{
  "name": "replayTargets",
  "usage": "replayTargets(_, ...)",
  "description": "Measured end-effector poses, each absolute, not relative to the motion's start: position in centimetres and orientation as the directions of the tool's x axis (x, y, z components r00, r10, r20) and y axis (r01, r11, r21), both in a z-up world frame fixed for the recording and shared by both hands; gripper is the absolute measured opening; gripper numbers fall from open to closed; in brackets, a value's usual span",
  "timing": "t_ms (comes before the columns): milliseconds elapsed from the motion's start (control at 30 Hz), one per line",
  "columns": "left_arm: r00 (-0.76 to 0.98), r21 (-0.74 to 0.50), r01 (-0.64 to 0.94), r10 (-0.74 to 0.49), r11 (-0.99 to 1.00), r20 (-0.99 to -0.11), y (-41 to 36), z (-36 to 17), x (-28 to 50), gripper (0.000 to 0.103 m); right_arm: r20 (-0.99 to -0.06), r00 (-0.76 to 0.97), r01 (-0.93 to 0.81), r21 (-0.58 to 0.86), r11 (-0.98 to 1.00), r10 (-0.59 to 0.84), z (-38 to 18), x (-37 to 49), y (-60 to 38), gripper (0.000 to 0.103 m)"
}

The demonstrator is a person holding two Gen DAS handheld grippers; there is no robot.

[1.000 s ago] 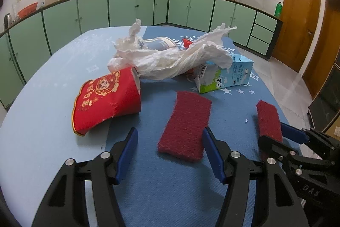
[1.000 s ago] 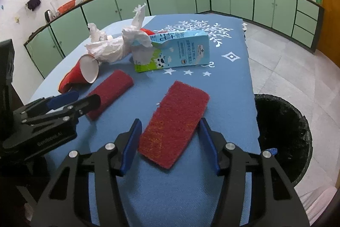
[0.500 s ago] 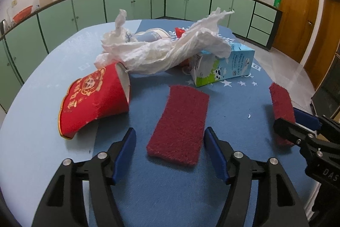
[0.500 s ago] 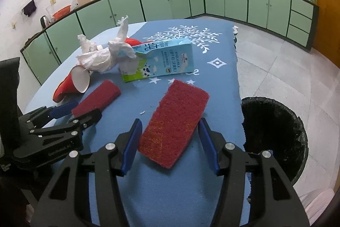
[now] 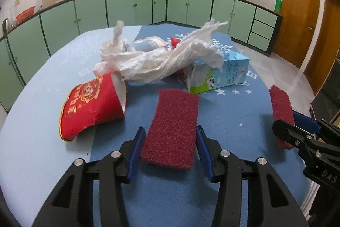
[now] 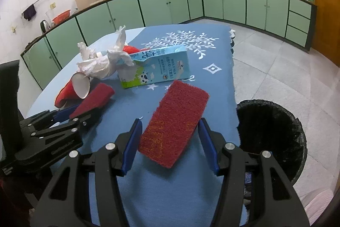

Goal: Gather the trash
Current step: 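Grasp a red scouring pad with the left tool while the right tool grasps another red pad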

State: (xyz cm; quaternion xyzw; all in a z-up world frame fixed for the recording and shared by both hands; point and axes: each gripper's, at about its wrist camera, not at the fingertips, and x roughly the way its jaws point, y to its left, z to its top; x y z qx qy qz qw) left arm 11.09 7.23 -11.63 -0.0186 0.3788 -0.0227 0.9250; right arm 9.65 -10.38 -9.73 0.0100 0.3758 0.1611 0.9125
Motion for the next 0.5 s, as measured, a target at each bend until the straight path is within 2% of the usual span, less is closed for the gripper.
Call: replayTargets(500, 0.762, -0.069, 0.086, -0.11, 0.994, -0.638, 4.0, -7.7, 11.0, 0.047, -0.648, 0.713, -0.257, 0.113, 0.96, 0.267, -7.2, 9.7, -13.0, 0.053)
